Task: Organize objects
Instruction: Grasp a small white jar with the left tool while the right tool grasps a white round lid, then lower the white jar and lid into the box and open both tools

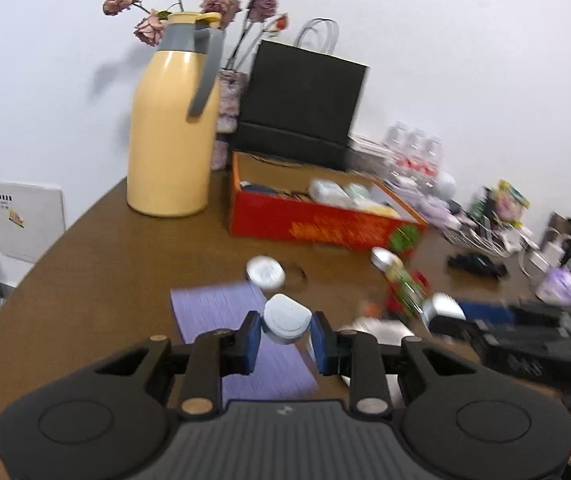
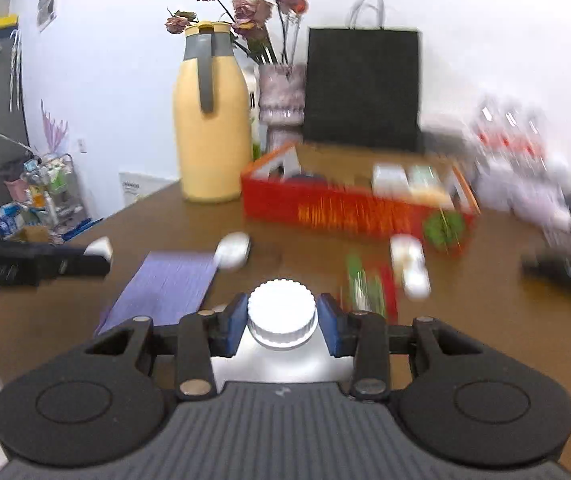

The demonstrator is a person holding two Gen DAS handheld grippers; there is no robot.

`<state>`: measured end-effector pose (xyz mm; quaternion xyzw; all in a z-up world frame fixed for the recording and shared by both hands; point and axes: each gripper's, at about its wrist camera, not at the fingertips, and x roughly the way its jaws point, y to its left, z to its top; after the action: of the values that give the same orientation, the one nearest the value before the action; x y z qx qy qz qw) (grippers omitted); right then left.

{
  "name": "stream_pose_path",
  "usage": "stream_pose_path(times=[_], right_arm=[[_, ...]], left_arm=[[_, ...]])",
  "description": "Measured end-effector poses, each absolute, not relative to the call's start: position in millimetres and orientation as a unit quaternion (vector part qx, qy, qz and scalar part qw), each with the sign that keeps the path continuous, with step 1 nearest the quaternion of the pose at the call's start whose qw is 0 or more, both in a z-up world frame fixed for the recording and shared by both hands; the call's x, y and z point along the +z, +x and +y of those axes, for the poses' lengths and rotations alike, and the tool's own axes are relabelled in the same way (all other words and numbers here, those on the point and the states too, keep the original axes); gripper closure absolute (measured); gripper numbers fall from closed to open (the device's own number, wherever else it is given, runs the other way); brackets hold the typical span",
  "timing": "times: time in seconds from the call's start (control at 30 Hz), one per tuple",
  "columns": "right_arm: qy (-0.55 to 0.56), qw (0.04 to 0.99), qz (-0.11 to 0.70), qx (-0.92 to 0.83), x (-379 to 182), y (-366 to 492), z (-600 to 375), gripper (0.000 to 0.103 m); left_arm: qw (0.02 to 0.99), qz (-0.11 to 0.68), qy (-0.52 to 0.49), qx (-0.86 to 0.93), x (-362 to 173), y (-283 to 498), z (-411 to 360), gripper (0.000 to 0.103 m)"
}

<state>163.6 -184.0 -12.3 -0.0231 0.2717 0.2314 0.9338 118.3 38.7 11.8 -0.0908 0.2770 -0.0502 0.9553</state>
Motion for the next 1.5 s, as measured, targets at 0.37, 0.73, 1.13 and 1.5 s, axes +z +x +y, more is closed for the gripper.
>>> stream_pose_path(times=[0.37,0.73,1.13,1.5], right_arm=[[0.055,0.941,0.253,0.220,-8,98,-225,0.064],[-0.032,0.947,0.197,0.250,106,207,-255,0.064],[-0.081,0.903,0.355,0.229,72,501,-151,0.064],[-0.031,0.870,0.428,0.243,-32,598,-142,0.009]], left_arm=[[0.955,0.287,-0.050,-0.063,10,83,-1,0.078],[0.964,0.248,-0.013,-0.096,133,209,46,0.078],[0.932,0.357,-0.033,-0.048,89,507,23,0.078],[0.922,0.386,-0.031,-0.027,-20,610,36,0.054]])
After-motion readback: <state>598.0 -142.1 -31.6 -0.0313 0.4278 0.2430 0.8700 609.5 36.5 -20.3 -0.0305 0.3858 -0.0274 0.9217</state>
